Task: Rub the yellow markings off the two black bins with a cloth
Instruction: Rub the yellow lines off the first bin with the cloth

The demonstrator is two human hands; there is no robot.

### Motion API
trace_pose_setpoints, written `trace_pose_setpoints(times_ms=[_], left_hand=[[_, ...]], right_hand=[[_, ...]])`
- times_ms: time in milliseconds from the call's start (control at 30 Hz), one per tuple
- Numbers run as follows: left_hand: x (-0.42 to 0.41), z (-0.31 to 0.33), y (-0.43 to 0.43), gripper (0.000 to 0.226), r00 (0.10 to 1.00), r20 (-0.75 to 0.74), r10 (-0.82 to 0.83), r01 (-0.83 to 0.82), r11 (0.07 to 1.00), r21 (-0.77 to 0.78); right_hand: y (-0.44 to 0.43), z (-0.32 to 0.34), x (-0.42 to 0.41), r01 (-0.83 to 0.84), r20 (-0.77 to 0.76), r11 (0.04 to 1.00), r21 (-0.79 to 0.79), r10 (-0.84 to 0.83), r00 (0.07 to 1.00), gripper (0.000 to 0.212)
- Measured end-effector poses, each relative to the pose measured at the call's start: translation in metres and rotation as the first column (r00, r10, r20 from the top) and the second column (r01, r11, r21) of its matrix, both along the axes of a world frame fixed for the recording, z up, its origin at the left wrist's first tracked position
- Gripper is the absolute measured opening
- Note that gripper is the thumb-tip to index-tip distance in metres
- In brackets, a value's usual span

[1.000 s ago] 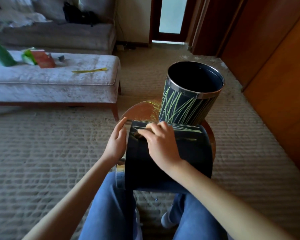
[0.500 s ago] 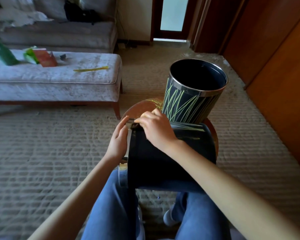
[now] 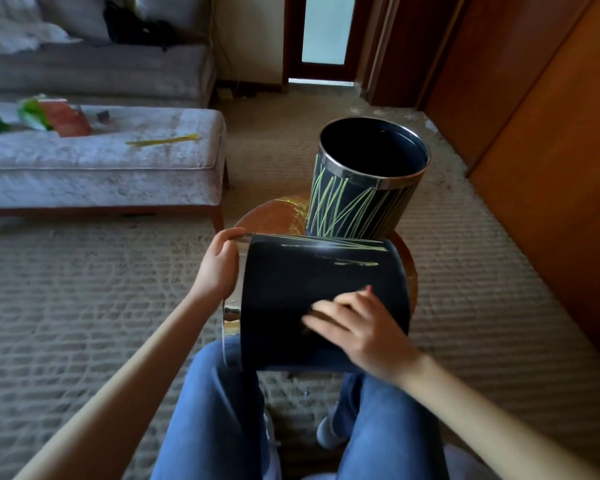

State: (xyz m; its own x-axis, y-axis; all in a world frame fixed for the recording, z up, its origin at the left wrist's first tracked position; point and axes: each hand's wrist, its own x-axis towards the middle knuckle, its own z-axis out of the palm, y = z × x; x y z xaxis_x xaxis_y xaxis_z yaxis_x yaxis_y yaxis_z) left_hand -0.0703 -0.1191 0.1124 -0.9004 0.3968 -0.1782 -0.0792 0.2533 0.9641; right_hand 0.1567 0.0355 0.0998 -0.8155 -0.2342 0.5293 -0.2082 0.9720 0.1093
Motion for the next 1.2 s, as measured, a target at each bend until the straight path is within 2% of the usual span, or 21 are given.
trace_pose_setpoints(times_ms=[133,267,333,467,567,700,834,900,967,1100,1200], left_hand=[[-0.006,0.006,0.014,0.029,0.996,-0.092,-0.005,-0.004,0.995,-0.101],[-0.01,0.006,0.017,0.039,0.996,-0.05,-0.078,0.068,0.981,-0.181],[-0.009,0.005,0.013,0.05,0.995,-0.052,-0.087,0.074,0.976,-0.207],[0.006,0.006,0.004,0.043,0.996,-0.062,-0.059,0.048,0.986,-0.158],[0.013,0.001,-0.001,0.042,0.995,-0.09,-0.045,0.031,0.988,-0.148],[0.01,0.001,0.0,0.042,0.995,-0.099,-0.032,0.017,0.989,-0.147],[0.007,0.001,0.003,0.04,0.997,-0.074,-0.032,0.023,0.993,-0.119],[0.011,0.0,0.0,0.038,0.995,-0.09,-0.04,0.031,0.994,-0.104],[0.015,-0.001,-0.004,0.039,0.994,-0.098,-0.039,0.03,0.995,-0.097],[0.018,-0.006,-0.011,0.041,0.994,-0.095,-0.047,0.04,0.996,-0.078],[0.014,-0.005,-0.008,0.043,0.996,-0.077,-0.041,0.032,0.993,-0.112]], right_hand=[[0.035,-0.005,0.053,0.127,0.01,0.991,0.029,-0.128,0.992,0.034],[0.047,0.003,0.067,0.133,0.019,0.989,0.057,-0.134,0.991,0.033],[0.049,0.012,0.05,0.148,0.019,0.989,-0.004,-0.148,0.989,0.034],[0.071,0.035,-0.011,0.262,0.072,0.932,-0.252,-0.252,0.965,0.035],[0.08,0.041,-0.035,0.313,0.165,0.896,-0.315,-0.273,0.948,0.031],[0.052,0.032,0.003,0.254,0.051,0.918,-0.304,-0.251,0.967,0.033],[0.021,0.016,0.048,0.18,0.023,0.96,-0.214,-0.179,0.984,0.035],[0.023,0.015,0.038,0.186,0.013,0.963,-0.193,-0.187,0.982,0.037],[0.032,0.02,0.005,0.219,0.019,0.946,-0.239,-0.221,0.975,0.038],[0.045,0.036,-0.057,0.313,0.153,0.916,-0.252,-0.281,0.947,0.038],[0.034,0.036,-0.038,0.287,0.086,0.94,-0.183,-0.276,0.957,0.04]])
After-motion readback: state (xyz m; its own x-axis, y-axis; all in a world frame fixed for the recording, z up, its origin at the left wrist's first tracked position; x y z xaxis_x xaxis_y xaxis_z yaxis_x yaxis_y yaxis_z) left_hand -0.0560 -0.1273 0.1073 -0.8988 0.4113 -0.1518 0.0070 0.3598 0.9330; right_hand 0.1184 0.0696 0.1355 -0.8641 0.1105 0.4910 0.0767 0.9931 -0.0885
